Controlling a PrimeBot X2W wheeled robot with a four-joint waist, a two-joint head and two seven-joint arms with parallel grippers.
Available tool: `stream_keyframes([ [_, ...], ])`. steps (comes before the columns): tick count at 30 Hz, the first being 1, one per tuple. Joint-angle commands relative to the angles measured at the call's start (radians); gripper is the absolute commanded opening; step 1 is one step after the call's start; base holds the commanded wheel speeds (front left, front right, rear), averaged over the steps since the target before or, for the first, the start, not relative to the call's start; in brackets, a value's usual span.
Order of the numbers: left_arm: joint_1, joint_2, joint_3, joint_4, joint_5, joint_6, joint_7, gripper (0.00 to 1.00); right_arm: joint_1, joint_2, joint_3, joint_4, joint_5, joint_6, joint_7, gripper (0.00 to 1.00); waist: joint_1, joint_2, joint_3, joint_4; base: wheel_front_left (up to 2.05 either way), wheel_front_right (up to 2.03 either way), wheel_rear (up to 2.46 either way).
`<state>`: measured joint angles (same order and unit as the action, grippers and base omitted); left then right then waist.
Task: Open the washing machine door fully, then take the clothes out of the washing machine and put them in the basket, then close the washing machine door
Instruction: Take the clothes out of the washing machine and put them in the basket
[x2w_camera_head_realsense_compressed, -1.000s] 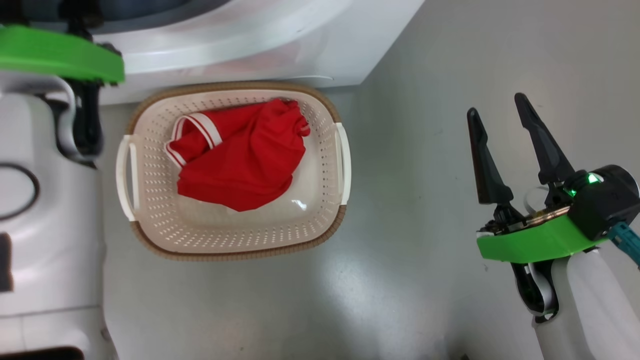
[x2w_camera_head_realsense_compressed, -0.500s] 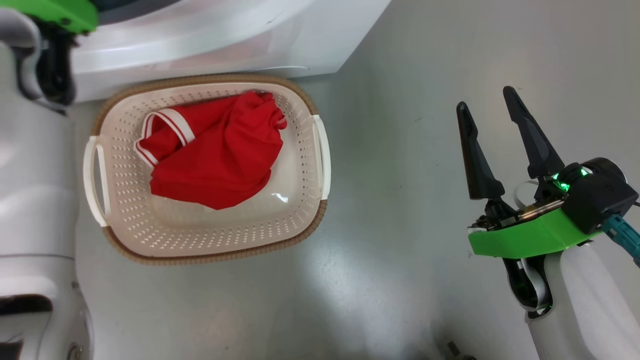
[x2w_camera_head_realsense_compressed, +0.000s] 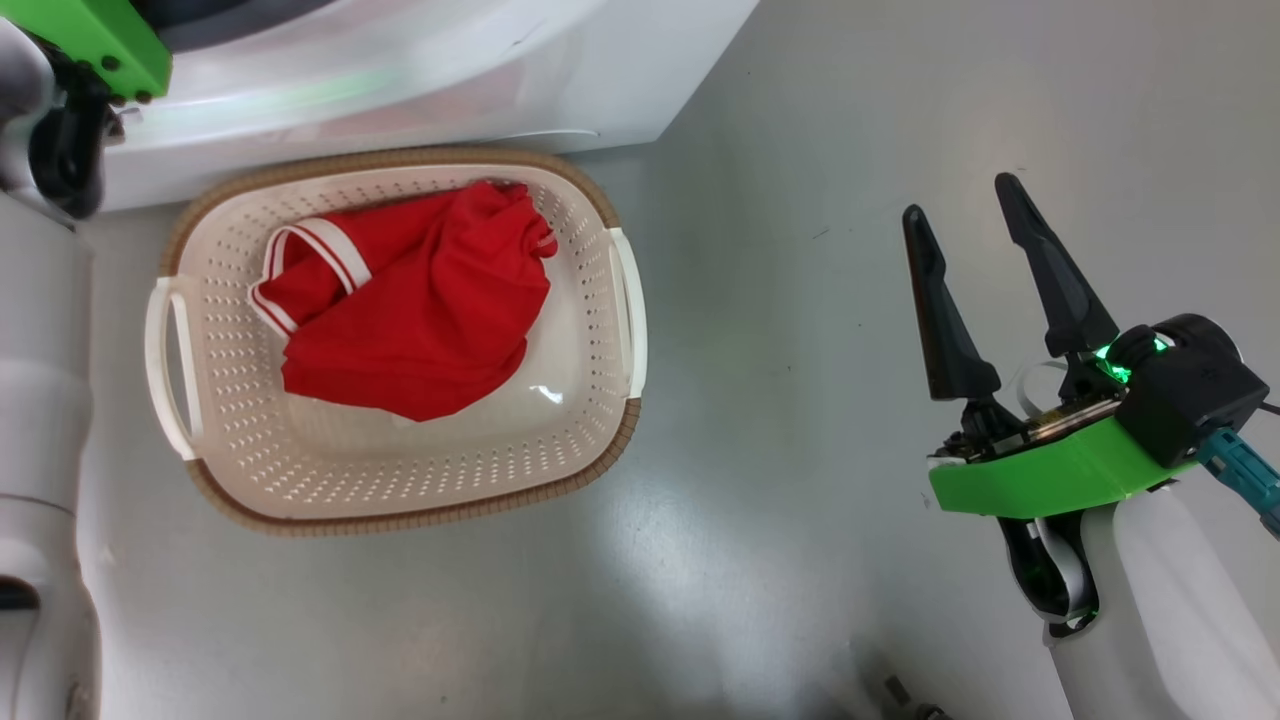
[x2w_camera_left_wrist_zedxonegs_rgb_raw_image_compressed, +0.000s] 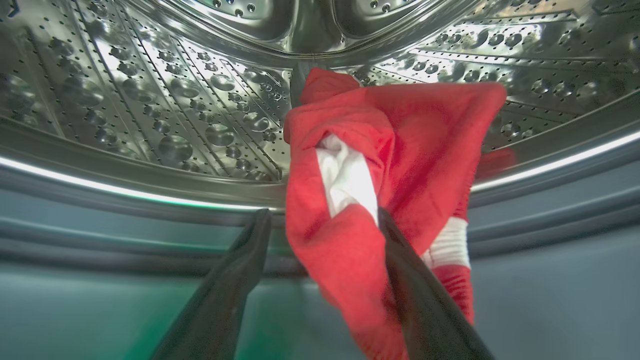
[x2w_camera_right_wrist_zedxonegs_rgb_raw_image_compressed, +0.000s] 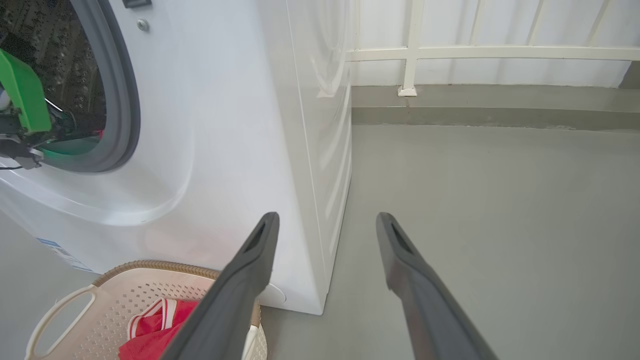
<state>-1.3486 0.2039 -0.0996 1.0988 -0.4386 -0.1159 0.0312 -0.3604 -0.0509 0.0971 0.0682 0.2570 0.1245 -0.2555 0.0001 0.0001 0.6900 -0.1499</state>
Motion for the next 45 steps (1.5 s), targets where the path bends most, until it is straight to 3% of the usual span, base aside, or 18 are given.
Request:
stream_keyframes([
  [1, -0.017, 0.050, 0.002, -0.005, 0.012, 0.009, 0.017, 1.00, -0.001, 0.001, 0.022, -0.023, 0.019, 0.006, -0.006, 1.00, -0.0001, -0.0001, 0.001, -0.003, 0.00, 0.00, 0.00],
  [7, -0.048, 0.051, -0.019, 0.054, 0.013, 0.010, 0.091, 1.00, -0.001, 0.001, 0.024, -0.018, 0.024, 0.006, -0.006, 1.00, -0.0001, -0.0001, 0.000, -0.009, 0.00, 0.00, 0.00],
  [8, -0.052, 0.051, -0.027, 0.060, 0.018, 0.009, 0.099, 0.96, -0.001, 0.001, 0.024, -0.016, 0.025, 0.006, -0.006, 1.00, -0.0001, -0.0001, 0.000, -0.009, 0.00, 0.00, 0.00],
  [9, -0.054, 0.053, -0.036, 0.064, 0.025, 0.009, 0.103, 0.64, 0.000, 0.001, 0.025, -0.015, 0.025, 0.006, -0.006, 1.00, -0.0001, -0.0001, -0.001, -0.009, 0.00, 0.00, 0.00],
  [10, -0.057, 0.053, -0.041, 0.068, 0.029, 0.010, 0.105, 0.13, 0.000, 0.001, 0.026, -0.013, 0.026, 0.006, -0.006, 1.00, -0.0001, -0.0001, -0.001, -0.008, 0.00, 0.00, 0.00],
  [11, -0.058, 0.052, -0.045, 0.070, 0.030, 0.008, 0.105, 0.00, -0.001, 0.001, 0.027, -0.012, 0.027, 0.006, -0.006, 1.00, -0.0001, -0.0001, -0.001, -0.008, 0.00, 0.00, 0.00],
  [36, 0.046, 0.035, -0.095, -0.047, 0.054, 0.003, -0.275, 0.00, 0.007, 0.001, 0.019, 0.020, 0.016, 0.006, -0.006, 1.00, -0.0001, -0.0001, -0.084, 0.044, 0.00, 0.00, 0.00],
  [41, 0.135, 0.035, -0.072, -0.128, 0.042, 0.008, -0.291, 0.00, 0.021, 0.001, 0.016, 0.026, 0.013, 0.006, -0.006, 1.00, -0.0001, -0.0001, -0.125, 0.057, 0.00, 0.00, 0.00],
  [45, 0.235, 0.034, -0.018, -0.304, 0.049, 0.036, -0.292, 0.00, 0.027, 0.001, 0.011, 0.028, 0.012, 0.006, -0.006, 1.00, -0.0001, -0.0001, -0.152, 0.064, 0.00, 0.00, 0.00],
])
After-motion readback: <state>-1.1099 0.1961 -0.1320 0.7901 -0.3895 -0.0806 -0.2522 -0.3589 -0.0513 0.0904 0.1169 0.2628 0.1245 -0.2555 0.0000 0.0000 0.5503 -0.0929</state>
